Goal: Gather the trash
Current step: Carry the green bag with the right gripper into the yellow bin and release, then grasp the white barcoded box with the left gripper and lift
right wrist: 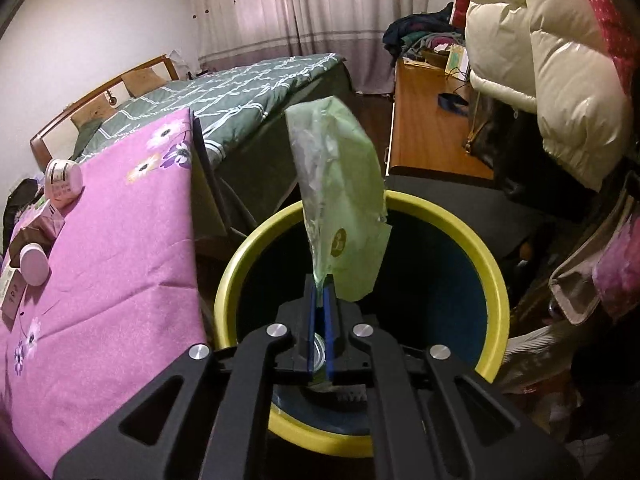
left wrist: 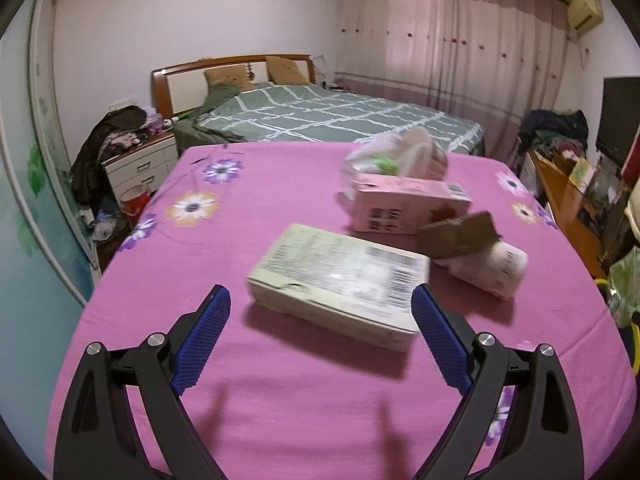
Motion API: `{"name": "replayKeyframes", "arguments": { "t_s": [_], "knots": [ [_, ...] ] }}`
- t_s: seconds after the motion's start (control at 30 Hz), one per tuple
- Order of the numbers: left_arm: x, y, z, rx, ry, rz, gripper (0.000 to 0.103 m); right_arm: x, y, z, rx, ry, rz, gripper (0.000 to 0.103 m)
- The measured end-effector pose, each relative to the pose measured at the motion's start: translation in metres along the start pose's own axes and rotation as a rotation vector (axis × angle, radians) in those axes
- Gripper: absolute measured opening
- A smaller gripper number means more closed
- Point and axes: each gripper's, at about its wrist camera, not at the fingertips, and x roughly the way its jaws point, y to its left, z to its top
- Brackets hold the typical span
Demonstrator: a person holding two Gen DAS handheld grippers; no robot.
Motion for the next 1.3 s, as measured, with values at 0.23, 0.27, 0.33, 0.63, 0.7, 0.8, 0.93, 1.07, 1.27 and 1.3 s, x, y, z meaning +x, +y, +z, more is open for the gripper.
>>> {"name": "replayKeyframes", "arguments": {
  "t_s": [0.23, 0.27, 0.33, 0.63, 0.7, 0.8, 0.93, 1.07, 1.27, 1.3],
  "knots": [
    [0.011, -0.025, 0.001, 0.055, 0.068, 0.025, 0.091, -0.01, -0.005, 0.005, 0.032, -0.026, 0.039, 0.006],
    [0.013, -0.026, 0.001, 0.061, 0.079, 0.038, 0.091, -0.012, -0.006, 0.006, 0.035, -0.033, 0.045, 0.008],
    [0.017, -0.027, 0.0, 0.063, 0.103, 0.054, 0.091, -0.015, -0.006, 0.007, 0.039, -0.042, 0.05, 0.013],
    [0.028, 0.015, -0.007, -0.006, 0.185, 0.097, 0.091, -0.02, -0.006, 0.011, 0.048, -0.057, 0.068, 0.029],
    [0.027, 0.033, -0.01, -0.026, 0.194, 0.13, 0.091, -0.021, -0.006, 0.011, 0.048, -0.056, 0.069, 0.029],
    [0.025, 0.071, -0.014, -0.096, 0.22, 0.193, 0.09, -0.02, -0.004, 0.011, 0.042, -0.056, 0.07, 0.03],
    [0.013, 0.092, -0.01, -0.157, 0.186, 0.188, 0.09, -0.02, 0.001, 0.013, 0.037, -0.056, 0.076, 0.03],
    [0.013, 0.064, 0.007, -0.16, 0.171, 0.041, 0.092, -0.023, 0.003, 0.016, 0.031, -0.064, 0.076, 0.034],
    [0.047, 0.018, 0.034, -0.107, 0.187, 0.091, 0.093, -0.025, 0.001, 0.018, 0.03, -0.067, 0.077, 0.038],
    [0.056, 0.017, 0.037, -0.117, 0.21, 0.105, 0.093, -0.025, 0.0, 0.018, 0.032, -0.066, 0.077, 0.039]
  ]
}}
